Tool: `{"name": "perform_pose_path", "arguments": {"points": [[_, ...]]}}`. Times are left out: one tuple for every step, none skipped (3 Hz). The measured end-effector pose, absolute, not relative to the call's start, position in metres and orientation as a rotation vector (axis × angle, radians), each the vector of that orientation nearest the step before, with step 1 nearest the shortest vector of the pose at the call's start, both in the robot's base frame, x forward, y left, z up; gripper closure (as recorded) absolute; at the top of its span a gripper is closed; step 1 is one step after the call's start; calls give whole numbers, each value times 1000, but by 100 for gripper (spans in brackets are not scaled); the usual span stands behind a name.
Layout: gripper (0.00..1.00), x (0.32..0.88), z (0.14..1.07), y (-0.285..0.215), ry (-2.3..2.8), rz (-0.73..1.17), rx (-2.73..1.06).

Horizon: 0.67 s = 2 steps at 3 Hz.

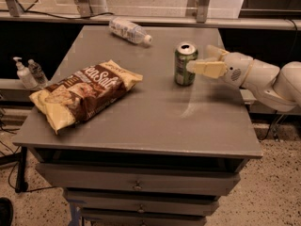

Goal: Place green can upright

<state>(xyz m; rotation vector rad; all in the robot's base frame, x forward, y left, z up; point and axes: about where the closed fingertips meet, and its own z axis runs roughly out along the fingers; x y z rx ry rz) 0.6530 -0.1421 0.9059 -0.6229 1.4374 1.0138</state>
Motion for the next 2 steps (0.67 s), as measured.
{"name": "perform_pose_path", "arguments": {"points": [[0, 655, 913, -175, 1500, 900, -692], [0, 654, 926, -237, 1566, 728, -724]]}}
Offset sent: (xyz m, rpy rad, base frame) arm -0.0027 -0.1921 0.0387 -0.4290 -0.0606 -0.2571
